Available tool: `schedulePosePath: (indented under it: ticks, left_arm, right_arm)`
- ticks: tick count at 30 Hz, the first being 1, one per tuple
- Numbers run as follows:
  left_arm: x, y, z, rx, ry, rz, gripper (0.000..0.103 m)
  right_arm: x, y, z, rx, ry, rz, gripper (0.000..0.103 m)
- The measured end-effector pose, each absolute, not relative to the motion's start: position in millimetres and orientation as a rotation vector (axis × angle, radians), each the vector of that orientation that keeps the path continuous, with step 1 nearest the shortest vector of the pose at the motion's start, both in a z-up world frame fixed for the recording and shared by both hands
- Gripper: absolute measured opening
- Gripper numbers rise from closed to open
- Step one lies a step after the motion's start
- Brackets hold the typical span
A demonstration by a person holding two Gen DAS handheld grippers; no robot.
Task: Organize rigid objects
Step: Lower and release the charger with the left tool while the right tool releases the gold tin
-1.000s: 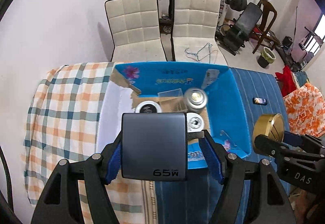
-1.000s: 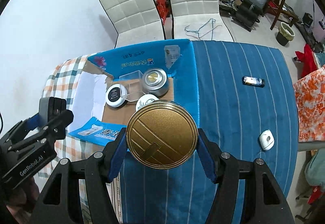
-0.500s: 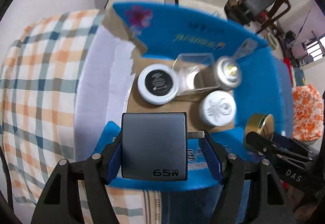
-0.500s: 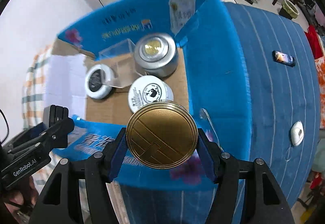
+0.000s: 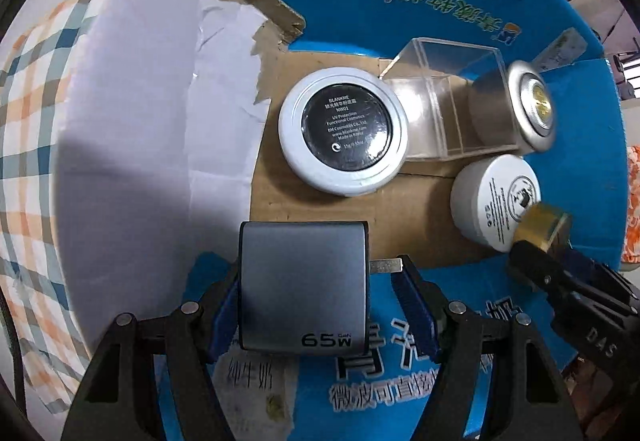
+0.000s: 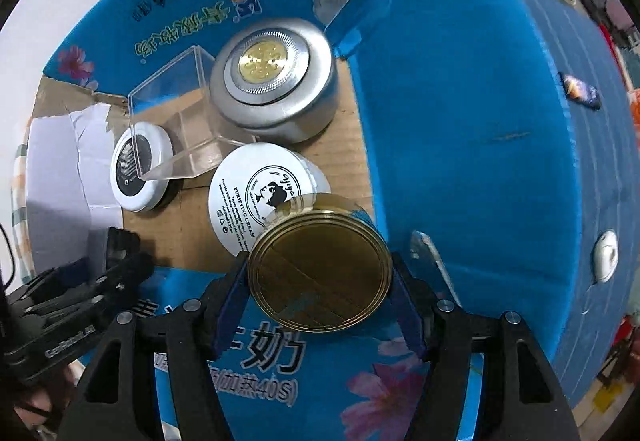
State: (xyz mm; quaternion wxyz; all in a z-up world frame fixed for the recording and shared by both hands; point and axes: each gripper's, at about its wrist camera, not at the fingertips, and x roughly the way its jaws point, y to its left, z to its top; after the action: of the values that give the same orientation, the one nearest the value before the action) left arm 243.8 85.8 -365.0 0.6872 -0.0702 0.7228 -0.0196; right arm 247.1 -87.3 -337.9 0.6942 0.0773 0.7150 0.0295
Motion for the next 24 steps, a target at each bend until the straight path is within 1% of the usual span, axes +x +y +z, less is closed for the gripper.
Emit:
schedulePosePath:
  ticks: [7, 10, 12, 16, 19, 20, 21, 22, 24]
  left_arm:
    - [259.2, 91.4, -374.8, -0.193, 1.683, -0.045, 0.069]
    - [268.2, 90.5, -373.0, -0.176, 1.691, -0.04, 0.069]
    - [270.5, 88.5, -369.1, -0.172, 1.679, -0.039, 0.073]
    - [272.0, 86.0, -363.1, -0.179, 1.669, -0.04, 0.075]
    - [269.3, 84.5, -355.8, -0.18, 1.651, -0.049, 0.082]
    - [267.5, 84.3, -353.2, -0.177, 1.644, -0.049, 0.087]
    - [264.3, 83.4, -349.5, -0.174, 1.636, -0.048, 0.096]
    - [262.7, 83.1, -344.5, -0.163, 1.619, -0.036, 0.101]
    - [259.8, 82.1, -336.8, -0.154, 1.599, -0.03, 0.103]
  right_arm:
    - [251.7, -93.5, -347.5, 0.216, 1.675, 0.1, 0.069]
    - [247.9, -91.5, -348.9, 0.181, 1.68, 0.103, 0.074]
    - [245.5, -87.7, -347.2, 0.15, 1.671, 0.097, 0.079]
    - [244.0, -86.0, -346.1, 0.136, 1.68, 0.095, 0.081]
    - [240.2, -84.0, -337.3, 0.118, 1.67, 0.112, 0.089]
    - [239.0, -82.7, -331.5, 0.102, 1.657, 0.12, 0.096]
    - [238.4, -81.3, -326.7, 0.08, 1.645, 0.119, 0.103]
    - [232.9, -76.5, -322.0, 0.052, 1.628, 0.113, 0.103]
    - [228.9, -75.7, -310.8, -0.005, 1.585, 0.095, 0.103]
